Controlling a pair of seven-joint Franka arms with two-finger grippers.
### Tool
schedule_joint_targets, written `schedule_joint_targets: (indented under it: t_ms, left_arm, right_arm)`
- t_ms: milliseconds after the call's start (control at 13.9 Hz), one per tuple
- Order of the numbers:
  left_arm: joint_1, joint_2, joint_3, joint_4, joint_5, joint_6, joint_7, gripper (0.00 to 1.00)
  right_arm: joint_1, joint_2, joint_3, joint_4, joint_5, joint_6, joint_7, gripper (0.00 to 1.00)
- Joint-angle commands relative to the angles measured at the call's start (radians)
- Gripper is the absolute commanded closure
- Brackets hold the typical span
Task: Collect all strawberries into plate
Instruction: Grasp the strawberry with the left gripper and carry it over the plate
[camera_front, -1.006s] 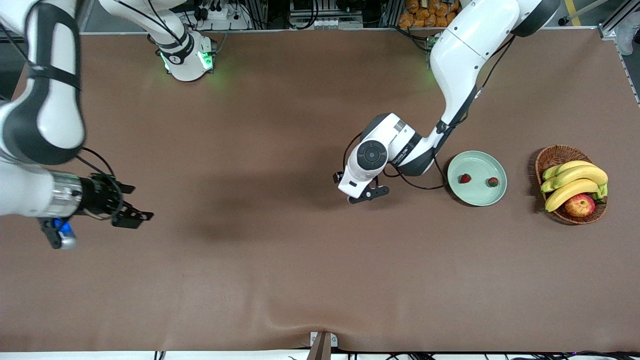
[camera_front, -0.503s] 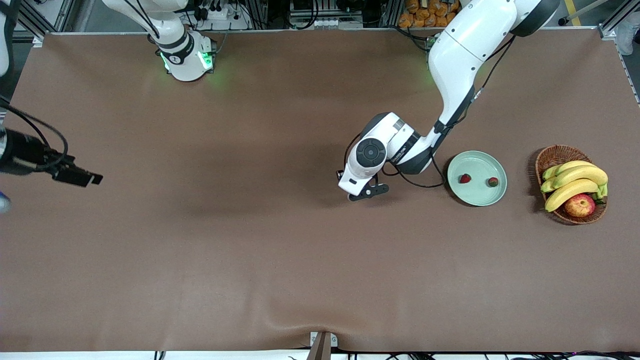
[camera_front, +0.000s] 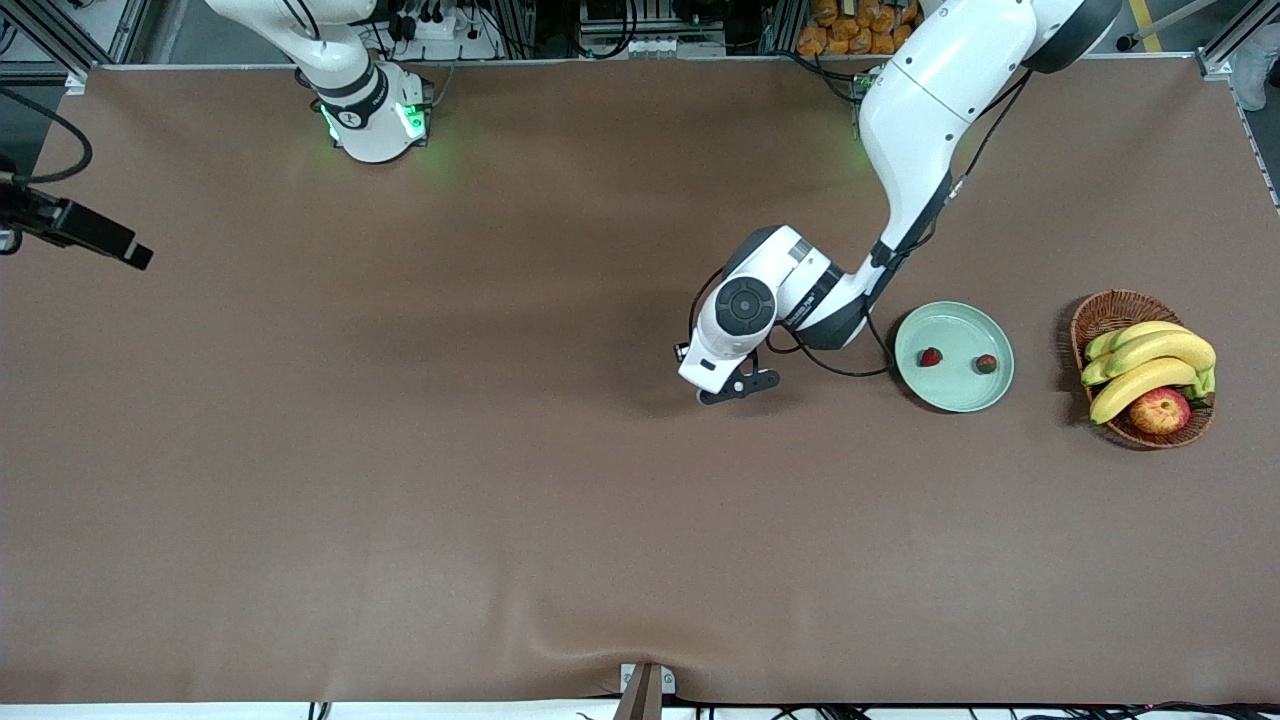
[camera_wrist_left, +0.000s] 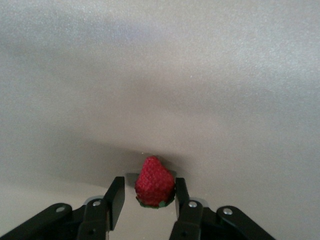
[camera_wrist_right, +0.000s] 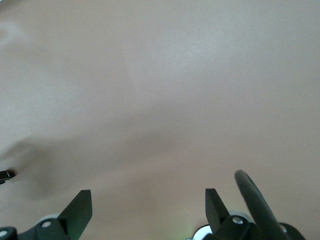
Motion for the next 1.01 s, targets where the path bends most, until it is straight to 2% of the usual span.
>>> schedule_joint_targets:
  t_ms: [0, 144, 287, 575, 934]
  left_arm:
    - [0.003, -0.019, 0.001, -0.013, 0.020, 0.007, -0.008, 0.77]
    - [0.003, -0.020, 0.001, -0.011, 0.020, 0.005, -0.011, 0.90]
    - [0.031, -0.037, 0.001, -0.010, 0.020, 0.004, -0.012, 0.94]
    - [0.135, -0.120, 0.002, -0.010, 0.020, -0.048, -0.021, 0.94]
    - [0.325, -0.184, 0.007, -0.008, 0.040, -0.106, -0.018, 0.94]
  right_arm:
    - [-0.026, -0.078, 0.027, -0.075, -0.023, 0.021, -0.021, 0.00]
    - [-0.031, -0.119, 0.027, -0.108, -0.021, 0.024, -0.021, 0.00]
    - [-0.033, -0.131, 0.026, -0.127, -0.019, 0.042, -0.027, 0.00]
    - [-0.031, -0.131, 0.029, -0.142, -0.016, 0.088, -0.033, 0.00]
    - [-0.031, -0.122, 0.029, -0.134, -0.019, 0.085, -0.041, 0.00]
